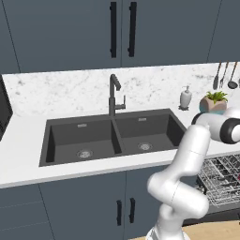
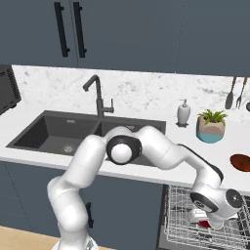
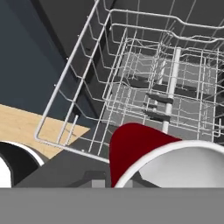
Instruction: Pick up the cup and bowl from the counter, place them in the dishwasher, and close the dishwasher door.
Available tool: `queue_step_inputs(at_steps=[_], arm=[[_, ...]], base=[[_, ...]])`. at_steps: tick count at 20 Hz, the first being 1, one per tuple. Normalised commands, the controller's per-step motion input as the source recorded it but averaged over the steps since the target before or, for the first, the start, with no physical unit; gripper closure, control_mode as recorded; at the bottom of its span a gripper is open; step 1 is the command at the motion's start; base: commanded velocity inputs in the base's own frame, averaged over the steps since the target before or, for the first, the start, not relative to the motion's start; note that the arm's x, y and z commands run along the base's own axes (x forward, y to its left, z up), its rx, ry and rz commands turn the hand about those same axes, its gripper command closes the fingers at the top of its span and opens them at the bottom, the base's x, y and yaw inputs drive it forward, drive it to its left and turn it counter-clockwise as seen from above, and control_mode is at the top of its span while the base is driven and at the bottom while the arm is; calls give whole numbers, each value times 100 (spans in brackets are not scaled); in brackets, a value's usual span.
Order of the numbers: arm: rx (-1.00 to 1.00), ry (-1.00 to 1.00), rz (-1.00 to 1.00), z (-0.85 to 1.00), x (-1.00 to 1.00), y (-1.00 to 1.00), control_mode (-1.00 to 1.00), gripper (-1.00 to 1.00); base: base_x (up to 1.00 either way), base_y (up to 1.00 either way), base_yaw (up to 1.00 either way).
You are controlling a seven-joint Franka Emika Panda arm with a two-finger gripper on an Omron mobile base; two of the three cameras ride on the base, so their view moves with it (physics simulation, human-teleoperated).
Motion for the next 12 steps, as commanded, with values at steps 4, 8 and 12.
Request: queue_step_inputs(at_steps=[4, 8, 12], arm=[[0, 0, 0, -71, 1, 12, -100, 100], [0, 1, 0, -73, 1, 8, -100, 100], [0, 1, 0, -67, 2, 4, -100, 100]], base=[[0, 0, 0], [0, 0, 0], [0, 0, 0]])
